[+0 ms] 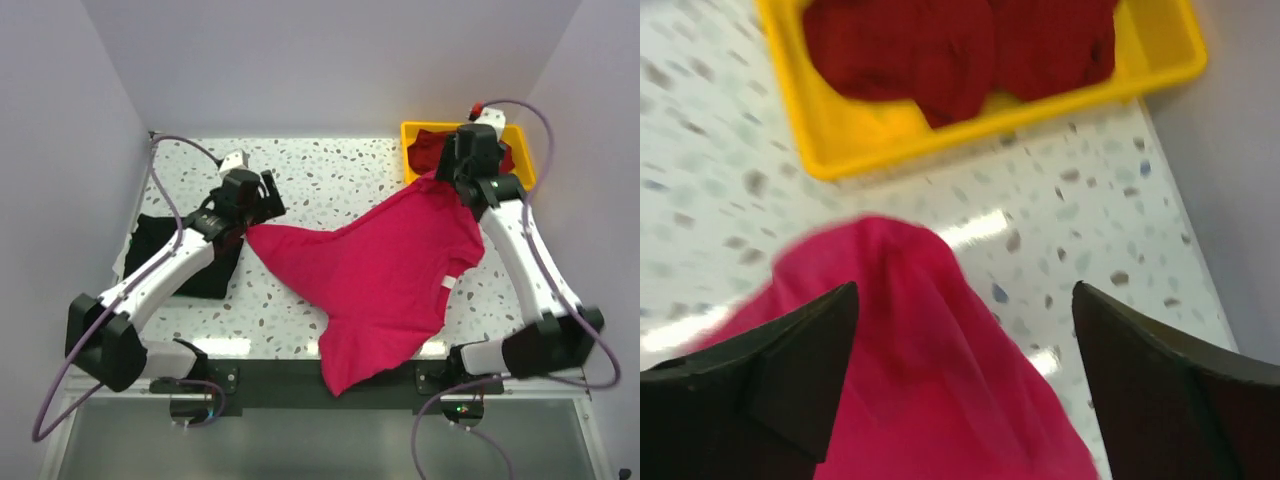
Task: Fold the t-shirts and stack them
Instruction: Flatten the tshirt out
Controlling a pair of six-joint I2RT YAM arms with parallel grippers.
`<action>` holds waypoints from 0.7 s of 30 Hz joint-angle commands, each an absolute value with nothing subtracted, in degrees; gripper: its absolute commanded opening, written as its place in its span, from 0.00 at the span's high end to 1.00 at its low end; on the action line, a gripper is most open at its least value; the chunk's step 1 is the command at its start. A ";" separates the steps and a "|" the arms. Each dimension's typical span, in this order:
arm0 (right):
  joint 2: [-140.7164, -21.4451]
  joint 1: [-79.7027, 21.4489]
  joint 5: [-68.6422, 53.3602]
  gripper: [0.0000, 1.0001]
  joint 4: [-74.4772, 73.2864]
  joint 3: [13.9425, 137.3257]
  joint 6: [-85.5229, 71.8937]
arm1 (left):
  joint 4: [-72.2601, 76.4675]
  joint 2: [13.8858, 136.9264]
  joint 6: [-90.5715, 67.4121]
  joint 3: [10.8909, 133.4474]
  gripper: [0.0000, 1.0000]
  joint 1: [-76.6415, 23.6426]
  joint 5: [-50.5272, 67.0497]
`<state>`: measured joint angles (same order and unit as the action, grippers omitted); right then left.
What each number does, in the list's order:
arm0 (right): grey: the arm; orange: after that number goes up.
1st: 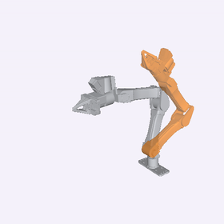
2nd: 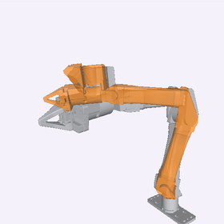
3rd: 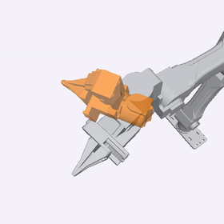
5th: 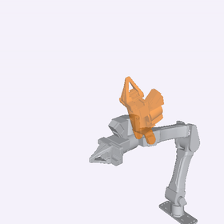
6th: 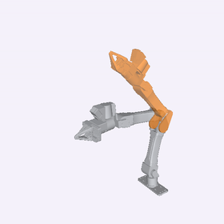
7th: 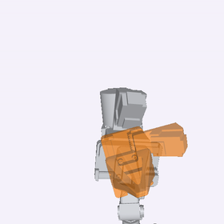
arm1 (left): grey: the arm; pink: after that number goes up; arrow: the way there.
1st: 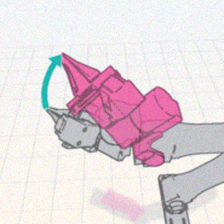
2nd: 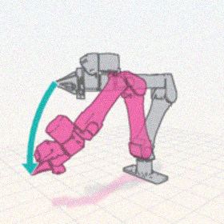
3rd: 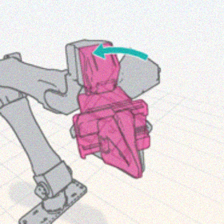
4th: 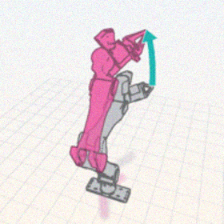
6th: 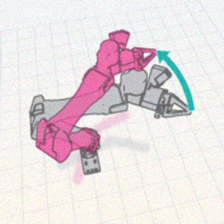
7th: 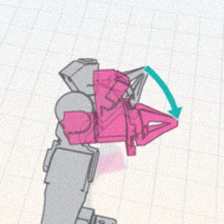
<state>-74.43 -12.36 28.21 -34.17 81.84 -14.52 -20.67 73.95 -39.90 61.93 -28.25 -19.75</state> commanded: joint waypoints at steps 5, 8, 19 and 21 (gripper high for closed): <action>-77.62 -7.73 20.93 0.01 -35.25 75.42 -17.13 | -22.06 69.61 -40.61 57.40 0.00 -26.72 -21.53; -72.61 -8.26 13.03 0.01 -34.28 66.31 -19.50 | -22.76 68.56 -40.52 55.65 0.00 -26.72 -21.01; -67.93 -31.28 -6.40 0.01 -23.67 46.15 -27.34 | -18.73 68.73 -41.31 47.29 0.00 -26.81 -15.91; -72.32 -34.09 -8.96 0.01 -22.68 45.61 -25.93 | -17.23 68.64 -41.31 46.85 0.00 -26.81 -14.68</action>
<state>-68.47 -31.33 -1.80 -28.27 46.65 -24.53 -22.63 69.19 -40.03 47.48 -26.87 -16.86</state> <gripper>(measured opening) 0.986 0.997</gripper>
